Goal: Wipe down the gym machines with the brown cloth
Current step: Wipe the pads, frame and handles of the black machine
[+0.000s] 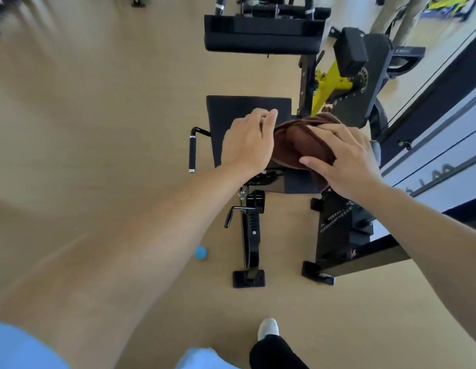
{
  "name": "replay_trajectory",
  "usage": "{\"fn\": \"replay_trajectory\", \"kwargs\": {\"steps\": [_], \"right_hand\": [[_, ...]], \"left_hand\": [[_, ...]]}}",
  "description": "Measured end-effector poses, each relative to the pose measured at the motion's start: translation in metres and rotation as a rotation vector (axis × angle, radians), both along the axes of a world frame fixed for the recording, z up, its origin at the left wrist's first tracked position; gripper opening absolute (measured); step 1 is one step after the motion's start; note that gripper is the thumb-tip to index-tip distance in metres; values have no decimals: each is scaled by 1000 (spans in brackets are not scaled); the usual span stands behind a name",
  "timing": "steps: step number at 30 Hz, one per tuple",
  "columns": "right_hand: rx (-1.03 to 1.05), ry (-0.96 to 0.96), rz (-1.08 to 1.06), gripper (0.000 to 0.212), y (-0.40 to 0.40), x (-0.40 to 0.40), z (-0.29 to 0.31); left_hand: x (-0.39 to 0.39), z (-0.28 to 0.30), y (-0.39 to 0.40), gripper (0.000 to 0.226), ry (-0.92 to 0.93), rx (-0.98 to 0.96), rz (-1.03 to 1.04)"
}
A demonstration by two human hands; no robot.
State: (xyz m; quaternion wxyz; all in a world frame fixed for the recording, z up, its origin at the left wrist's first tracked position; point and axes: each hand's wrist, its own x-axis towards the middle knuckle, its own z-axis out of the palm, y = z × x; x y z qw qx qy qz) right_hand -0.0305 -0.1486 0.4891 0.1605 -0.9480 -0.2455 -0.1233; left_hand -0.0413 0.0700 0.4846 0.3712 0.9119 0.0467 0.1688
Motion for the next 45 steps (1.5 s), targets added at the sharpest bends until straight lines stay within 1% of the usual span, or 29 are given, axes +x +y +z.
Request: {"fn": "replay_trajectory", "kwargs": {"steps": [2, 5, 7, 11, 13, 15, 18, 20, 22, 25, 27, 28, 31, 33, 36, 37, 38, 39, 41, 43, 45], "right_hand": [[-26, -54, -9, 62, 9, 0, -3], [-71, -145, 11, 57, 25, -3, -9], [-70, -158, 38, 54, 38, -3, -10], [-72, -163, 137, 54, 59, -4, -10], [-71, -182, 195, 53, 68, 0, -8], [-73, -197, 257, 52, 80, 3, -6], [-88, -178, 309, 50, 95, 4, -3], [-103, -173, 355, 50, 108, 5, -1], [-125, -168, 377, 50, 114, 7, -1], [-172, -137, 420, 47, 129, 7, 2], [-216, -127, 437, 43, 138, 5, 6], [-249, -126, 453, 42, 144, 4, 9], [-406, -100, 500, 36, 157, 3, 22], [-541, -71, 549, 30, 165, 1, 29], [-757, -43, 597, 15, 181, -3, 39], [-837, -42, 599, 16, 187, -4, 40], [-911, -40, 615, 21, 194, -6, 41], [-959, -40, 633, 26, 199, -7, 41], [-1028, -85, 663, 29, 208, -11, 31], [-1023, -112, 671, 20, 211, -17, 14], [-964, -34, 709, 5, 216, -22, -10]], "left_hand": [[2, -3, 2, 52, -17, -30, 49], [5, -6, 10, 48, -1, -219, 95], [7, -10, 11, 49, 13, -400, 158], [9, -16, 12, 49, -34, -867, 317], [11, -15, 21, 43, -44, -1080, 397], [8, -24, 32, 37, 34, -1227, 459], [-2, -46, 37, 41, 142, -1371, 393], [-9, -53, 41, 44, 99, -1421, 387], [-11, -58, 44, 40, 85, -1434, 365], [-19, -58, 52, 37, 119, -1360, 388], [-25, -63, 58, 35, 150, -1312, 363], [-28, -65, 61, 33, 176, -1322, 378], [-37, -64, 63, 32, 285, -1303, 426], [-45, -68, 58, 29, 350, -1303, 403], [-53, -82, 51, 23, 435, -1311, 397], [-54, -86, 50, 22, 459, -1316, 400], [-56, -91, 49, 23, 476, -1332, 399], [-56, -92, 47, 26, 487, -1346, 399], [-60, -99, 45, 29, 478, -1393, 430], [-67, -105, 45, 33, 475, -1429, 454], [-81, -115, 50, 30, 464, -1472, 497]]}}
